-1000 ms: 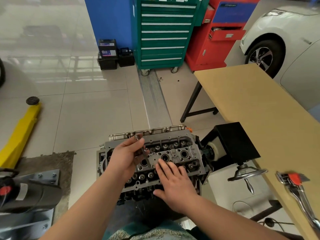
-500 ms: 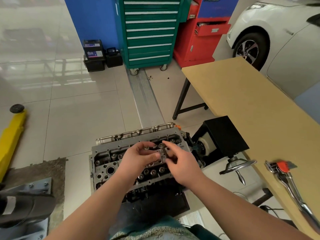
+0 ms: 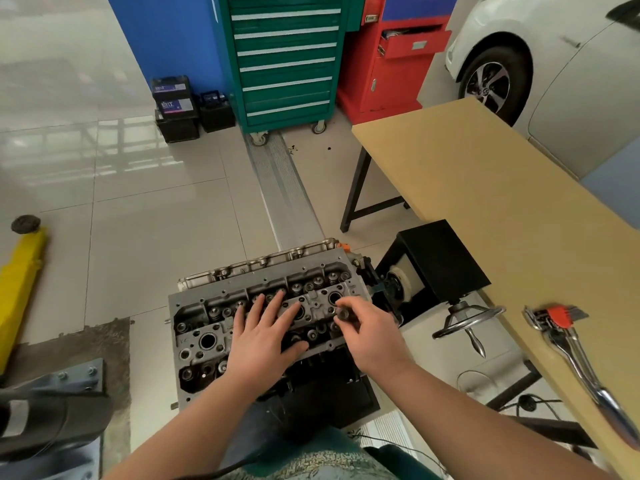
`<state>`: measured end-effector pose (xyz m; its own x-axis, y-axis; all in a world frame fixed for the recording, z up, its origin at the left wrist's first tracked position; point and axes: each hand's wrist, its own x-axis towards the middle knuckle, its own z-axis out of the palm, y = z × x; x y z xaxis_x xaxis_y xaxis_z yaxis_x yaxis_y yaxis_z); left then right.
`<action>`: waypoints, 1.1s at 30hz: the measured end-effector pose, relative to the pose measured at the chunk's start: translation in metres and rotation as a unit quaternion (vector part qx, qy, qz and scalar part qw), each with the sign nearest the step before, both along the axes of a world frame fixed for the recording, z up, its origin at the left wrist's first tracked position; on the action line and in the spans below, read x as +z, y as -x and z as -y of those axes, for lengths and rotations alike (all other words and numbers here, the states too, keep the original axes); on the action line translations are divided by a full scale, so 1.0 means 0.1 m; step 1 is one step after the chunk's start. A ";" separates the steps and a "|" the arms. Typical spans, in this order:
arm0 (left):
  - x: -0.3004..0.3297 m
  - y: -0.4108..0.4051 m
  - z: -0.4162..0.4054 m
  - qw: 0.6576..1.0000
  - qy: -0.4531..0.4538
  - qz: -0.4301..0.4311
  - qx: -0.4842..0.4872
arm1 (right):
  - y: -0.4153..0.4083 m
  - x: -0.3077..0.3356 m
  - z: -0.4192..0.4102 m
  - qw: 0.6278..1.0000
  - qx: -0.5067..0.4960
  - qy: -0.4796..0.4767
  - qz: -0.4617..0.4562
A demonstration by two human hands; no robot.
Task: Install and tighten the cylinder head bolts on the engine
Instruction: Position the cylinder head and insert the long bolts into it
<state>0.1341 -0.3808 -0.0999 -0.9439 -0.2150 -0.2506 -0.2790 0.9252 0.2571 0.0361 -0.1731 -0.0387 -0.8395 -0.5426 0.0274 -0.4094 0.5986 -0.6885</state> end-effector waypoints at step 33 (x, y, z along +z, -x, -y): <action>0.70 0.33 -0.54 0.978 -0.151 -0.121 -0.080 | -0.34 -0.31 -0.48 0.979 -0.098 -0.170 -0.055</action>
<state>0.1014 -0.3272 -0.0301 -0.9989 -0.0111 -0.0453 -0.0348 0.8235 0.5662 0.0697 -0.1246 -0.0702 -0.9308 -0.3643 -0.0306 -0.3238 0.8604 -0.3934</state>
